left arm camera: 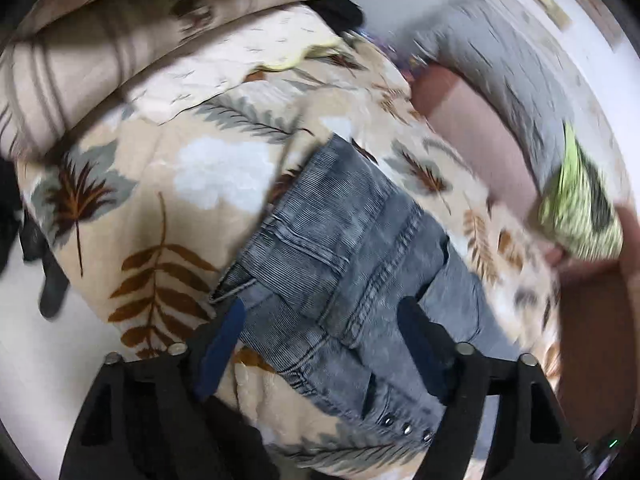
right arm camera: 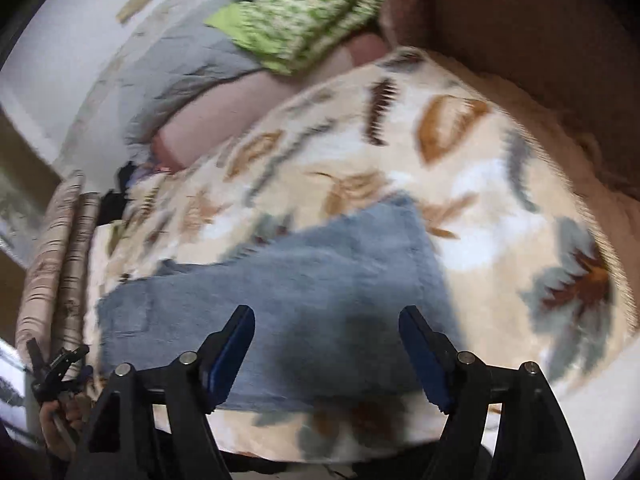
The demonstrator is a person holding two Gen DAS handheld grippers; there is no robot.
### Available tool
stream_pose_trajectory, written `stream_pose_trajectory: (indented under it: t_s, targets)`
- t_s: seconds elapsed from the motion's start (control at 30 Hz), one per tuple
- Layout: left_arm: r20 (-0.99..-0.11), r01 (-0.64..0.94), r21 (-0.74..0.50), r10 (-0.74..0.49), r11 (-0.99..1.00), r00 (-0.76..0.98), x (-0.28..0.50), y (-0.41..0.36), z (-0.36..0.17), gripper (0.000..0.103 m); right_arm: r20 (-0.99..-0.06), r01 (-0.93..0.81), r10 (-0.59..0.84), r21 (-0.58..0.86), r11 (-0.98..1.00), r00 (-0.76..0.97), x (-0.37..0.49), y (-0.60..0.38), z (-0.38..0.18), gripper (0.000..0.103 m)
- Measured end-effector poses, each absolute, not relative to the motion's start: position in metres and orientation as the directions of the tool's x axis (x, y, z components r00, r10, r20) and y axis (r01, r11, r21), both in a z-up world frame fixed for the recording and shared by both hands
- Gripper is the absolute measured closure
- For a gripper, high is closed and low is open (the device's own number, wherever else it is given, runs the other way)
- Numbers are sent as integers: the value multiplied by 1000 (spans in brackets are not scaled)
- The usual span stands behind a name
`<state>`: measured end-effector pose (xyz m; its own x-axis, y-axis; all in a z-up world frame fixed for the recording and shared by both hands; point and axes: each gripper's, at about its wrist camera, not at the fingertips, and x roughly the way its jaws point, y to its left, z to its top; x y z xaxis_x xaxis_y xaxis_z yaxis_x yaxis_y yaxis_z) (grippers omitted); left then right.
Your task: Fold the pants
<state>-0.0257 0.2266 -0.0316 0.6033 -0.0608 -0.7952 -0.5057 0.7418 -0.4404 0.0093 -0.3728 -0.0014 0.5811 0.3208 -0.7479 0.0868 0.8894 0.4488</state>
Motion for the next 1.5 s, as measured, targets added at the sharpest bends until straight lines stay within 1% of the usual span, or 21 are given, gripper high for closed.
stream_pose_trajectory:
  t_s: [0.13, 0.23, 0.3, 0.33, 0.37, 0.47, 0.53, 0.63, 0.77, 0.8, 0.87, 0.9, 0.93, 1.0, 1.13, 1.2, 1.27, 1.33, 1.43, 1.47, 1.5]
  targets:
    - [-829, -561, -490, -158, 667, 536, -12, 230, -69, 23, -772, 91, 381, 489, 868, 509, 23, -356, -36, 25]
    - [-809, -594, -530, -152, 606, 567, -9, 233, -71, 25, -818, 149, 386, 484, 862, 427, 24, -353, -73, 25]
    - [-802, -590, -535, -144, 605, 579, -4, 236, -66, 42, -789, 125, 409, 513, 849, 458, 17, -356, -78, 25]
    - [-815, -595, -510, -127, 621, 566, 3, 237, -64, 73, -784, 123, 416, 521, 845, 460, 16, -357, -79, 25]
    - [-834, -612, -481, -110, 628, 541, 11, 236, -64, 98, -779, 123, 424, 530, 839, 461, 16, -359, -80, 25]
    - [-824, -644, -515, -122, 565, 553, 2, 246, -66, 99, -769, 132, 443, 553, 823, 462, 16, -363, -84, 25]
    - [-803, -624, -502, -55, 599, 593, -15, 242, -40, 101, -770, 116, 444, 547, 829, 458, 14, -365, -82, 25]
    - [-779, -587, -446, 31, 676, 627, -46, 225, -10, 100, -762, 97, 467, 561, 822, 449, 15, -367, -83, 25]
    - [-891, -670, -329, 15, 666, 453, -49, 233, -54, 97, -776, 101, 468, 554, 826, 423, 15, -372, -79, 25]
    - [-907, -698, -320, 5, 641, 421, -50, 240, -63, 93, -794, 108, 447, 530, 841, 411, 16, -369, -75, 25]
    - [-895, -691, -350, -8, 632, 446, -50, 246, -63, 73, -820, 85, 392, 465, 881, 417, 20, -359, -60, 25]
    - [-886, -686, -338, 29, 644, 464, -51, 246, -54, 56, -819, 58, 372, 438, 897, 436, 21, -355, -50, 25]
    - [-873, -682, -320, 75, 657, 482, -53, 243, -45, 51, -812, 26, 356, 414, 910, 463, 22, -349, -35, 25]
    - [-811, -631, -267, 184, 728, 555, -49, 231, -16, 50, -781, -38, 375, 412, 910, 500, 32, -333, -10, 25]
    - [-745, -457, -216, 157, 863, 648, -21, 192, 4, 49, -744, -232, 483, 424, 875, 461, 80, -266, 19, 25]
    - [-760, -358, -157, 119, 920, 639, 5, 169, -8, 49, -742, -360, 559, 441, 822, 369, 115, -214, 20, 25]
    - [-778, -345, -95, 146, 934, 611, 21, 159, -27, 49, -756, -408, 579, 446, 797, 305, 140, -176, 14, 26]
    - [-823, -354, -43, 168, 934, 543, 34, 161, -54, 49, -789, -474, 564, 410, 779, 244, 165, -131, 3, 26]
    - [-824, -358, -51, 163, 932, 543, 26, 167, -66, 42, -852, -533, 488, 329, 780, 188, 188, -85, -22, 27]
    - [-813, -353, -61, 159, 934, 560, 23, 168, -67, 42, -873, -543, 457, 305, 782, 169, 196, -73, -34, 37]
    - [-809, -345, -54, 161, 937, 565, 24, 168, -69, 41, -886, -544, 441, 301, 783, 144, 200, -68, -46, 59]
